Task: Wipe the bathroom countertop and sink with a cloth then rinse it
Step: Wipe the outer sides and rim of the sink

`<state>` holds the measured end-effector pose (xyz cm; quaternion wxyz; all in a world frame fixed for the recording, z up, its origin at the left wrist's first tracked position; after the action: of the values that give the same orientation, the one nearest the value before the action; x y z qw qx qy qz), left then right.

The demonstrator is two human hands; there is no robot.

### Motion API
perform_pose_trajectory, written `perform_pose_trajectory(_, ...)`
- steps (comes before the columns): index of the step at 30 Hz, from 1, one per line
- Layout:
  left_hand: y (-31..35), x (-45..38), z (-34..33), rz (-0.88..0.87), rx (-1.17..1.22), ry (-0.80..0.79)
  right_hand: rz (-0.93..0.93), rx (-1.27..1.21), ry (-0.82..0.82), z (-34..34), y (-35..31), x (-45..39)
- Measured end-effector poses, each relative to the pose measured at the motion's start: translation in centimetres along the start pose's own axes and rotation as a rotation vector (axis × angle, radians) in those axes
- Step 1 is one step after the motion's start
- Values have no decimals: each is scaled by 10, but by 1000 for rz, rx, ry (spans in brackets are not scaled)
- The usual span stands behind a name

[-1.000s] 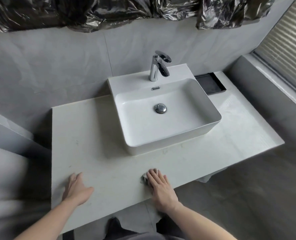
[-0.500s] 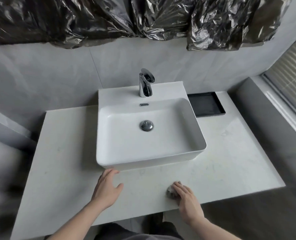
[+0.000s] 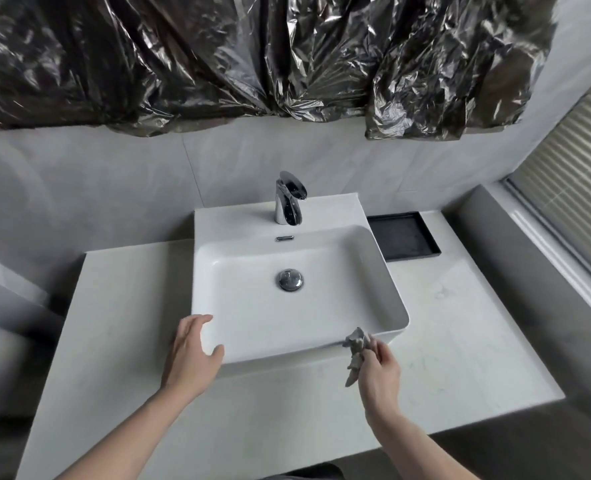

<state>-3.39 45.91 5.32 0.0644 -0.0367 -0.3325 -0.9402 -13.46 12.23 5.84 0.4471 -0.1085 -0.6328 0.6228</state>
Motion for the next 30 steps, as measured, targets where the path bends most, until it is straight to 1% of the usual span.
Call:
perform_pose_trajectory(3,-10,-20,3,145,23,-46,115,33,-159,-45,-29,17)
perform_pose_trajectory(6,-22,-32,4,217,42,-101,223,111,-299,-105,-56,20)
perform_pose_trajectory(8,-27,-36,7,230,48,-155,296,158,-359,-150,-74,18)
perform_pose_trajectory(10,-31,-35,7,206,75,-192,389,224,-420,-195,-93,14)
perform_pose_trajectory(13,-41,-27,3,203,145,-172,530,402,-477,-259,-115,3)
perform_pose_trajectory(15,-51,-24,-2,235,228,-172,673,537,-509,-297,-132,-2)
perform_pose_trajectory(17,-58,-25,-3,269,295,-162,768,666,-539,-334,-143,-8)
perform_pose_trajectory(20,-61,-26,-1,298,404,-149,895,814,-598,-386,-153,-16)
perform_pose_trajectory(23,-66,-25,-2,316,492,-162,1084,935,-631,-434,-156,-21)
perform_pose_trajectory(26,-68,-24,-4,339,579,-177,1234,1004,-759,-479,-149,-22)
perform_pose_trajectory(28,-69,-23,-6,354,632,-153,1261,1129,-844,-499,-139,-21)
perform_pose_trajectory(30,-67,-21,-5,377,680,-132,1292,1388,-871,-509,-123,-25)
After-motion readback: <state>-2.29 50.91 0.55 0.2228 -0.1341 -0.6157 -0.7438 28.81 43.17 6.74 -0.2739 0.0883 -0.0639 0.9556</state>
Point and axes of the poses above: each hand's wrist, its own x-axis away from the middle knuckle, its own z-axis out of the back of the hand, y = z × x, the point moved 4 cm from there along -x, towards the middle knuckle, and after that the axes turned 6 degrees about y, right-handed, at the moved point
